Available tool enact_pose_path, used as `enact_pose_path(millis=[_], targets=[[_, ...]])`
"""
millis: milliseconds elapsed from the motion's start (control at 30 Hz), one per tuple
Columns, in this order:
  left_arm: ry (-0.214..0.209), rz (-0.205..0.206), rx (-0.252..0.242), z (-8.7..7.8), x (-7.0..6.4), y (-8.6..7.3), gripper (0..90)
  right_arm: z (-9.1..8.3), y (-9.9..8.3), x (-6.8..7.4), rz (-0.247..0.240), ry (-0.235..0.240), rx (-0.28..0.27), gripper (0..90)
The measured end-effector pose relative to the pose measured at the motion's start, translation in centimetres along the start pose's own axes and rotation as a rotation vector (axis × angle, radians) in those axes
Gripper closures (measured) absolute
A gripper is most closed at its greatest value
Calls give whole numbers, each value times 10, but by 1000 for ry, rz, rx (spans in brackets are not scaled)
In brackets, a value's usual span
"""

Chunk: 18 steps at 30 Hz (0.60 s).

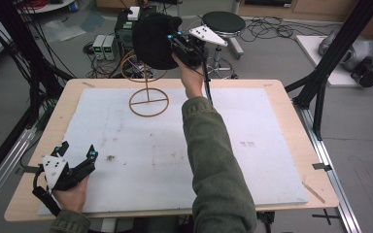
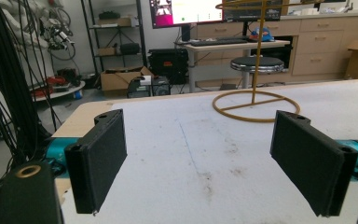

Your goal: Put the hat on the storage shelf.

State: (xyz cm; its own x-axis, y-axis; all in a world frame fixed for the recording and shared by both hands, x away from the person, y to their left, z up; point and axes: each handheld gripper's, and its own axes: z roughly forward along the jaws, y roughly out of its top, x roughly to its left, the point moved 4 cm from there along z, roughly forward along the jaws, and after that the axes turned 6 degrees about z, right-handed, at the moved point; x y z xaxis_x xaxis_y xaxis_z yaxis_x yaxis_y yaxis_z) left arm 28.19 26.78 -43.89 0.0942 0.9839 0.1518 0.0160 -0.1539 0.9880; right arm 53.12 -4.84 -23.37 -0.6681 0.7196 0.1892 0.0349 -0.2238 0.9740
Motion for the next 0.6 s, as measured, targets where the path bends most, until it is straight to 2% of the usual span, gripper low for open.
enact_pose_path(millis=[167,300,367,467,600], targets=[[2,-6,-1,1,1,0,186,18,0,13,-16,33,22,841],[1,-5,1,1,0,0,186,33,-2,24,15,51,12,841],[1,-1,-1,0,0,1,186,40,-6,30,12,57,24,841],[2,-1,-4,0,1,2,186,48,-13,36,-8,49,49,842],[3,2,-5,-1,1,2,186,52,-18,37,-3,38,67,845]])
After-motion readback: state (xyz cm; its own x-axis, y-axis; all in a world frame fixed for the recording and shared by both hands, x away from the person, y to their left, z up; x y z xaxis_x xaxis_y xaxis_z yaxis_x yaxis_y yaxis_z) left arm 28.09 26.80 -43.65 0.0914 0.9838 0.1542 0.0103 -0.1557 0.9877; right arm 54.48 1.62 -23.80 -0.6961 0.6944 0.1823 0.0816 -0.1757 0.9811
